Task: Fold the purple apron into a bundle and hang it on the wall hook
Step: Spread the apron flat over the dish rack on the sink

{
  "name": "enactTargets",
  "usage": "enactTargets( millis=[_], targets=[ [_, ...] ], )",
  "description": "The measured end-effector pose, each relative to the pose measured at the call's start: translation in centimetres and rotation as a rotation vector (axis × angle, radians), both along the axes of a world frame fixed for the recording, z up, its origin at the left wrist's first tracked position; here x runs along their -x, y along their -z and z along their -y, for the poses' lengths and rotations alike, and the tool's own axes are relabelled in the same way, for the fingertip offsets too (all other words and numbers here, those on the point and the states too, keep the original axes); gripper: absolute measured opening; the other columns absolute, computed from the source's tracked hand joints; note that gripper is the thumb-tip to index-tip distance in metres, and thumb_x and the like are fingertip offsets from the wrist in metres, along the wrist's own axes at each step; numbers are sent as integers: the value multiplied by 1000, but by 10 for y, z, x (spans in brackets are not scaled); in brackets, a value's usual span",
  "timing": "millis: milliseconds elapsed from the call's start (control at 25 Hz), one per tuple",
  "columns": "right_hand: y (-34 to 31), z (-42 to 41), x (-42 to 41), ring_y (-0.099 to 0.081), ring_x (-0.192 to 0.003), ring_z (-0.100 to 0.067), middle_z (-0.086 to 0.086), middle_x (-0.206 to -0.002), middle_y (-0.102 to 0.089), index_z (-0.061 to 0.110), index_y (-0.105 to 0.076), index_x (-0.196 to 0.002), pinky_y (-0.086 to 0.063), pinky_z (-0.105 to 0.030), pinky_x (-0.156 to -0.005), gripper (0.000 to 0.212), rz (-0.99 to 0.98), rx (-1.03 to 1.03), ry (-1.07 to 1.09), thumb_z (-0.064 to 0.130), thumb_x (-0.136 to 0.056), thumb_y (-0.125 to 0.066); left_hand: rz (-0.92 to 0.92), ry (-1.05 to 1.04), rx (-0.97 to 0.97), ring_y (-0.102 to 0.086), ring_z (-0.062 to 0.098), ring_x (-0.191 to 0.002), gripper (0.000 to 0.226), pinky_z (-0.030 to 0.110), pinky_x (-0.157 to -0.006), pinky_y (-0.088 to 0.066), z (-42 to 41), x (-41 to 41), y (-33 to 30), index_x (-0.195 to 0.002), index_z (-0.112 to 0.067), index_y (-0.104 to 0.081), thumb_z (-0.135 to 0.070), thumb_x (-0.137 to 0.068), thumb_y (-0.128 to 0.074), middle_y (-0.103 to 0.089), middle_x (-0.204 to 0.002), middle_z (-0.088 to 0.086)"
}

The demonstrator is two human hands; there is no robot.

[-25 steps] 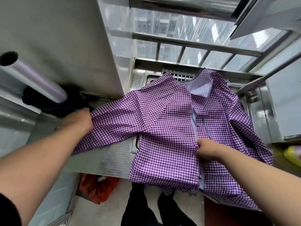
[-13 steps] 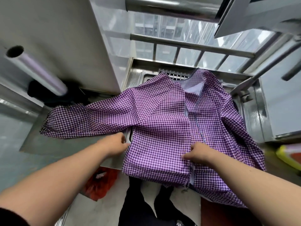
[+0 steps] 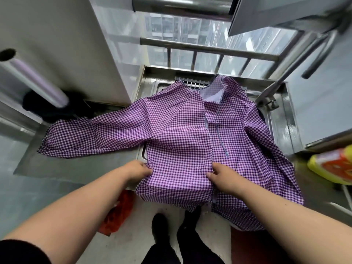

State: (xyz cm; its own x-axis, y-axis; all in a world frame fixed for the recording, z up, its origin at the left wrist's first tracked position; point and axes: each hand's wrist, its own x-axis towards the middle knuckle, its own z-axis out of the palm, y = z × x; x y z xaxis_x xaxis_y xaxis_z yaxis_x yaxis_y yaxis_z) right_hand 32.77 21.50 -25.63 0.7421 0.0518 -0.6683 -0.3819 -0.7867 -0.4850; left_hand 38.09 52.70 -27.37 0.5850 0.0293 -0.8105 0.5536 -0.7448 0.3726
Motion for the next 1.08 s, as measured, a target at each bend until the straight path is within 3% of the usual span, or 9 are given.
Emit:
enactTargets(
  millis=[120,200,320,400,560,640,720,920,1080],
  targets=[
    [-4,1,4,-61,-90,-12,13,-94,-61,27,-56,-95,-46,-34,-78,16,48,42,30,37,-107,-57,72,12,11,-62,22,-78,19,34,-69,-49,-2,5,-2,-81,-10,-61,-12,-98,-54,-70,-87,10],
    [-3,2,1,-63,-85,-15,8,-90,-65,25,-54,-85,-43,-34,-68,24,84,110,7,37,-106,-58,87,39,-34,-62,27,-84,16,36,-79,-52,-8,3,-4,-94,-7,-63,-12,-101,-50,-72,-108,23],
    [-2,-6,0,-61,-90,-18,6,-101,-67,25,-51,-92,-46,-36,-77,18,111,166,-26,36,-105,-55,114,154,-136,-62,28,-103,19,35,-86,-49,-13,8,-8,-109,-4,-61,-19,-104,-51,-65,-123,18],
    [-4,-9,2,-61,-93,-22,5,-106,-61,31,-52,-103,-48,-39,-80,3,141,232,-100,34,-104,-51,318,484,-234,-59,28,-108,23,36,-90,-49,-14,13,-9,-107,-13,-55,-33,-98,-59,-57,-120,9],
    [-2,14,15,-66,-105,-27,0,-126,-55,23,-56,-121,-52,-42,-78,24,328,416,-651,31,-99,-57,622,1082,-296,-40,25,-145,56,41,-120,-36,9,12,-6,-143,-34,-51,-50,-91,-63,-38,-161,-1],
    [7,27,20,-66,-98,-27,-4,-130,-55,19,-59,-124,-53,-43,-74,29,386,396,-1023,31,-98,-59,511,1233,-271,-20,26,-159,77,40,-128,-19,31,8,-6,-162,-38,-30,-51,-93,-62,-10,-176,0],
    [15,34,21,-66,-92,-28,-7,-131,-57,17,-59,-130,-46,-41,-68,31,402,416,-1186,24,-100,-58,397,1214,-311,-10,27,-162,88,44,-130,-20,43,6,-1,-165,-42,-13,-50,-93,-64,5,-177,0],
    [9,41,19,-67,-91,-28,-2,-119,-59,22,-58,-121,-39,-38,-65,20,338,387,-1151,21,-101,-56,358,1193,-373,-13,31,-160,92,50,-123,-34,52,7,1,-164,-45,-9,-49,-93,-66,9,-176,2],
    [-21,31,11,-62,-80,-17,12,-95,-61,31,-50,-97,-51,-38,-68,8,395,172,-768,35,-98,-57,327,1187,-388,-14,32,-160,91,51,-123,-35,58,7,-5,-165,-44,-10,-46,-93,-66,10,-176,3]
  ],
)
